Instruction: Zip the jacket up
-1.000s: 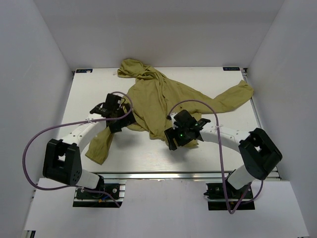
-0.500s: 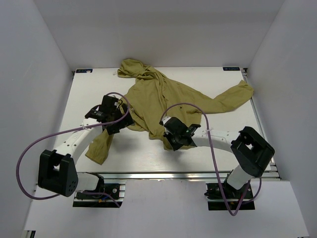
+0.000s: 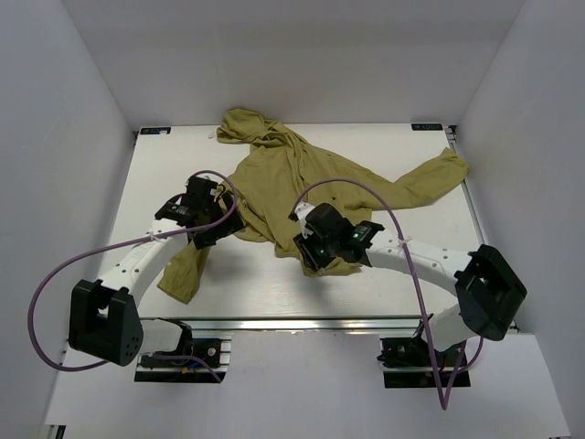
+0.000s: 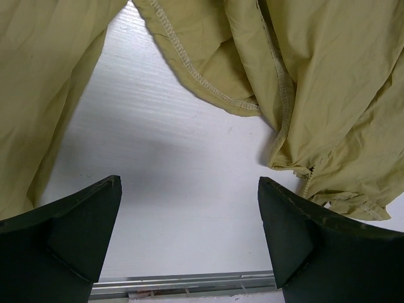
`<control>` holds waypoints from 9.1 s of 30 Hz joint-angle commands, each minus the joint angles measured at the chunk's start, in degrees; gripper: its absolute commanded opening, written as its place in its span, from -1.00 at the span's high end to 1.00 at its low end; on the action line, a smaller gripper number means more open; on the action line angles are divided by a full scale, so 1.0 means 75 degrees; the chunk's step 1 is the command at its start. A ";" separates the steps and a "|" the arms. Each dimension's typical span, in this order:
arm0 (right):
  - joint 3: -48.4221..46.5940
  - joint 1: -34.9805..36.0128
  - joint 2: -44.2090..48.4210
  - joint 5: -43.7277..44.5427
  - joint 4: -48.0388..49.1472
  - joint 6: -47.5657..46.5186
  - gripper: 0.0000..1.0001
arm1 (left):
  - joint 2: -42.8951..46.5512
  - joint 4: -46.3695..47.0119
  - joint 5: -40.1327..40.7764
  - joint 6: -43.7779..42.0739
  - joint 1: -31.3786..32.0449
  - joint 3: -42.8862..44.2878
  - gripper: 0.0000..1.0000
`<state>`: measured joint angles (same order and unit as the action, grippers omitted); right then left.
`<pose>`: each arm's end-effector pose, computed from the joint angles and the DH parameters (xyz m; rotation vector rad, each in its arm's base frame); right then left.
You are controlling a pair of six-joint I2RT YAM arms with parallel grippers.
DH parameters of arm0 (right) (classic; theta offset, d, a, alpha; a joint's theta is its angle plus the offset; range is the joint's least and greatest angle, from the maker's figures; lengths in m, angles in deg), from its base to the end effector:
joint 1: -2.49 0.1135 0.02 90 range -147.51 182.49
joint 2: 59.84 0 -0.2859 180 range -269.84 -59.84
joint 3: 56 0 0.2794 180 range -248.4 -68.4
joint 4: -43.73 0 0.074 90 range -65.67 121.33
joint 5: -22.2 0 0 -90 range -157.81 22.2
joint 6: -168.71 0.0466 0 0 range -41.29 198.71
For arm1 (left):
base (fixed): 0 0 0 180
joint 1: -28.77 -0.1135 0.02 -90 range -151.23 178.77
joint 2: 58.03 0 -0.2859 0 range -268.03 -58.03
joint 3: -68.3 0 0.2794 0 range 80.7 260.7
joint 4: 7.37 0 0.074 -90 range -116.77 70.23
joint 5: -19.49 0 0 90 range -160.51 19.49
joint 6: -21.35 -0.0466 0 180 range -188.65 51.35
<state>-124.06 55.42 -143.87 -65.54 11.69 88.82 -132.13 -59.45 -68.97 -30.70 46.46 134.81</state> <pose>0.2061 0.2698 0.2314 -0.8805 2.2965 0.4521 0.2667 -0.0837 0.2475 -0.4747 2.6020 -0.3031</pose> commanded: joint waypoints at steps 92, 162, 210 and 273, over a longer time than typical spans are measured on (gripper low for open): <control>0.0847 -0.4936 0.0056 -0.2000 -0.0019 0.1805 -0.79 | -0.3538 0.0898 -0.2179 -0.1240 0.0441 0.3320 -0.96; 0.2253 -0.4924 0.2919 -0.2458 -0.0041 0.1559 -0.79 | -0.2798 0.0064 0.0756 0.0681 0.3044 0.1904 -0.81; 0.2067 -0.3779 0.2826 -0.1991 -0.0182 0.1452 -0.79 | 0.1548 -0.2196 0.1284 0.5016 0.2563 -0.1317 1.00; 0.0705 -0.2405 0.0470 -0.1848 0.0170 0.0328 -0.79 | -0.2074 0.1752 -0.0862 0.0342 0.0688 0.1048 -0.96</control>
<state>-121.83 37.50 -138.86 -80.76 19.98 93.58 -152.46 -45.09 -75.52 -28.64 51.53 143.55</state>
